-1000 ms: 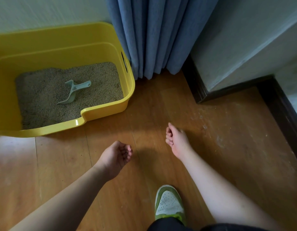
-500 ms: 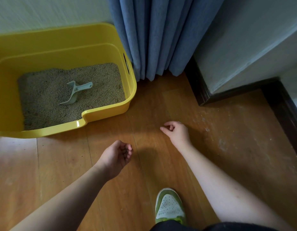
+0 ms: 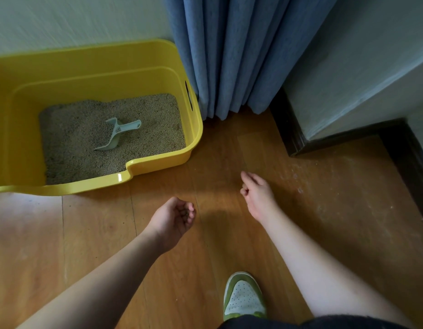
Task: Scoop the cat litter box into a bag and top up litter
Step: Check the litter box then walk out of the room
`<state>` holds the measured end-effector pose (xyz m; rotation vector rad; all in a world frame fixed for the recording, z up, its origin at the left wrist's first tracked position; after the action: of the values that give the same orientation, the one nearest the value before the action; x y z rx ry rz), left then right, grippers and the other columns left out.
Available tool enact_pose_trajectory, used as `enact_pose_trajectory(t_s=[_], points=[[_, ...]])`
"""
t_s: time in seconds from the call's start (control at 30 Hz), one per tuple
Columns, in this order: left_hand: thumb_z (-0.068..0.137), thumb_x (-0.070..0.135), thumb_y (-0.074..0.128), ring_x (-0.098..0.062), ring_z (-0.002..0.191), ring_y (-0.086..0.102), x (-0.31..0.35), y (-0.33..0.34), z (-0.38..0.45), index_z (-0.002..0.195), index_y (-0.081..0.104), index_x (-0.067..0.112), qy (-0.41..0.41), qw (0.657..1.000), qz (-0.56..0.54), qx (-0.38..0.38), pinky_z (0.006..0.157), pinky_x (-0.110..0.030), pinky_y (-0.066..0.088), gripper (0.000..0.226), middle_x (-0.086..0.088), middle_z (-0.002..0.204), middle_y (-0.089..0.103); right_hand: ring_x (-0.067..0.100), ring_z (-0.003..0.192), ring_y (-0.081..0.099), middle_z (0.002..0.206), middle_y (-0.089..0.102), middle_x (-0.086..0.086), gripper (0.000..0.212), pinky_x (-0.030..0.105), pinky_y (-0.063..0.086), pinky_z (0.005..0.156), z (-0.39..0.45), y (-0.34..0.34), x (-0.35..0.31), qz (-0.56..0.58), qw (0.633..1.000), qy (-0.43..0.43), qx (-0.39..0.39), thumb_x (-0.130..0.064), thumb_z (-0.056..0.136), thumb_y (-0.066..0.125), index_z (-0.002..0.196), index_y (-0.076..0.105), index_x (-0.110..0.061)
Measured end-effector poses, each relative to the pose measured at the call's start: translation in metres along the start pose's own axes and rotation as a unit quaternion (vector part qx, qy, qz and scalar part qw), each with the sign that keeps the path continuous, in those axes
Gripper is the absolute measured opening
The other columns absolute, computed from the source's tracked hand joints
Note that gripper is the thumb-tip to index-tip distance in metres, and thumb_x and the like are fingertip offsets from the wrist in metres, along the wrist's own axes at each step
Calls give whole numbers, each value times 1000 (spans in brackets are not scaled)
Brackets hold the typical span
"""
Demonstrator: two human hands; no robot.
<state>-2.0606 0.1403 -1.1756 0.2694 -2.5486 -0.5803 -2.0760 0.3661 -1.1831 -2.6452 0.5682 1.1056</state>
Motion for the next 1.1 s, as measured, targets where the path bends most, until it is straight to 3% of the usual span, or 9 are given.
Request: enact_pose_trajectory(t_s=[0.1,0.2,0.37,0.47,0.77,0.97,1.1], points=[[92,15,35,-17,57,48,4,11,1,71,55,4,8,1000,-23,-11,54,-24,45,31,-10,66,49,7,61,41,70,46,-1,18,21,38,60,-19,23,2,254,962,54,-81,-23,95,56,80,55,-13],[89,15,35,-18,58,47,14,27,1,68,56,4,21,997,-66,-31,56,-25,44,32,-10,66,48,10,61,40,70,46,2,16,20,38,56,-38,40,0,358,920,78,-139,-15,97,50,82,52,-9],[78,18,42,-18,56,47,30,46,1,68,56,3,46,993,-100,-41,53,-24,44,23,-9,64,48,11,66,46,77,51,6,13,17,44,55,-49,47,-7,374,903,81,-195,-12,95,48,85,55,-9],[84,17,38,-17,56,47,29,49,2,71,55,4,44,992,-108,-40,55,-24,42,25,-9,64,48,11,67,48,79,52,7,14,17,46,56,-50,47,-11,376,900,80,-206,-11,95,47,85,56,-7],[88,16,36,-17,59,48,25,40,-3,74,56,4,43,991,-130,-7,57,-24,45,27,-9,68,51,11,51,31,60,39,2,41,21,24,48,-46,42,8,309,936,128,-110,-32,97,42,63,48,-10],[93,17,38,-20,68,63,46,52,-27,70,69,2,61,975,-213,-4,71,-26,50,42,-12,73,65,14,62,49,70,53,5,32,22,40,61,-54,54,-1,373,918,125,-38,-33,98,43,85,58,-7],[94,21,39,-22,77,69,58,53,-69,73,75,-1,76,960,-269,-1,79,-26,54,47,-16,82,71,17,71,62,78,63,8,33,23,51,69,-89,80,-32,412,898,127,-85,-32,97,45,93,64,-5]])
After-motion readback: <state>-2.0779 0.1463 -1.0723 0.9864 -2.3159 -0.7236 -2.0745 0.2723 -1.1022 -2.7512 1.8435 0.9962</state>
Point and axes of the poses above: each hand's wrist, its own z-axis towards the middle knuckle, its own y-axis out of the palm, x = y × z, the point moved 10 cm from there along z, towards the middle knuckle
